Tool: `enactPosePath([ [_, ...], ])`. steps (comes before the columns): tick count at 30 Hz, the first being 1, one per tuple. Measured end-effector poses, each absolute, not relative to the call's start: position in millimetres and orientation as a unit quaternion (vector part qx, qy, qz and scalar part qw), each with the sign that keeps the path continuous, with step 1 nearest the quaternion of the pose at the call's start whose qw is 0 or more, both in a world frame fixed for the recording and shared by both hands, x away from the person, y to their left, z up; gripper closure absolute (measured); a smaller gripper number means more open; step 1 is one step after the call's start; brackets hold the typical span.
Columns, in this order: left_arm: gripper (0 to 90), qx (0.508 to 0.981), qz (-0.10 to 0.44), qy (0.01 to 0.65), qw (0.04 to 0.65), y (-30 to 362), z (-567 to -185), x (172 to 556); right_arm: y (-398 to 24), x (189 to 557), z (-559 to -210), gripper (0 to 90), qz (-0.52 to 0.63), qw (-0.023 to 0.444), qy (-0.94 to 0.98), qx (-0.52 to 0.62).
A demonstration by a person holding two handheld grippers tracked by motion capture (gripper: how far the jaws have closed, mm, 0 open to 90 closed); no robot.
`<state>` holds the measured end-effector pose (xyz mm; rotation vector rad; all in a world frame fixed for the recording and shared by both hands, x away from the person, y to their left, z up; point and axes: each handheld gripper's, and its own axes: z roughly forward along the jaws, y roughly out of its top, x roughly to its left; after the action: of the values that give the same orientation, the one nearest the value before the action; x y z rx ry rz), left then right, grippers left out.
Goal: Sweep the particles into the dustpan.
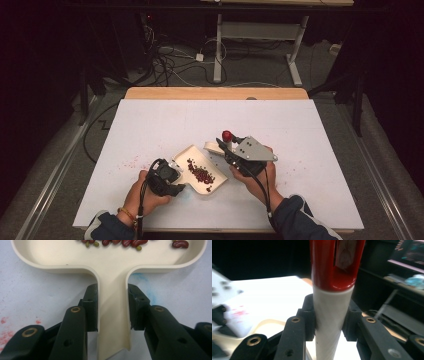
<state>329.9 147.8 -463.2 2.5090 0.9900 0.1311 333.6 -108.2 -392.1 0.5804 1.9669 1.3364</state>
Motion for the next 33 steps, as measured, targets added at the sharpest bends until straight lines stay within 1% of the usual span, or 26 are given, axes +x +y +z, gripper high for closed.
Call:
enactPosePath([
  [2, 64.0, 0.906, 0.049, 0.358, 0.22, 147.7, -463.7, 329.6, -109.0, 328.1, -388.7, 69.8, 0.526, 0.303, 0.762, 0.226],
  [5, 64.0, 0.906, 0.05, 0.357, 0.221, 147.9, -463.8, 329.5, -112.2, 318.9, -377.6, 69.8, 0.543, 0.279, 0.759, 0.226],
  [6, 64.0, 0.906, 0.05, 0.357, 0.22, 147.6, -463.7, 329.4, -112.7, 316.2, -374.3, 69.8, 0.546, 0.278, 0.758, 0.225],
  [9, 64.0, 0.907, 0.051, 0.357, 0.219, 147.3, -463.6, 329.3, -114.5, 310.3, -368.4, 69.8, 0.546, 0.305, 0.75, 0.216],
  [12, 64.0, 0.907, 0.052, 0.357, 0.219, 147.2, -463.7, 329.3, -123.7, 312.2, -364.4, 69.8, 0.549, 0.315, 0.74, 0.226],
  [17, 64.0, 0.906, 0.051, 0.358, 0.219, 147.1, -463.6, 329.1, -137.1, 314.1, -367.5, 69.8, 0.527, 0.336, 0.744, 0.237],
  [21, 64.0, 0.906, 0.051, 0.357, 0.222, 147.8, -464.0, 329.3, -145.8, 316.2, -372.4, 69.8, 0.517, 0.33, 0.751, 0.244],
  [24, 64.0, 0.905, 0.051, 0.359, 0.222, 148.1, -464.1, 329.5, -149.6, 317.0, -374.5, 69.8, 0.517, 0.315, 0.756, 0.25],
  [29, 63.9, 0.904, 0.052, 0.362, 0.222, 150.3, -464.1, 330.0, -143.2, 310.8, -378.1, 69.8, 0.523, 0.284, 0.767, 0.24],
  [33, 64.0, 0.901, 0.053, 0.368, 0.224, 154.7, -464.5, 330.4, -142.5, 303.8, -371.7, 69.8, 0.535, 0.287, 0.759, 0.234],
])
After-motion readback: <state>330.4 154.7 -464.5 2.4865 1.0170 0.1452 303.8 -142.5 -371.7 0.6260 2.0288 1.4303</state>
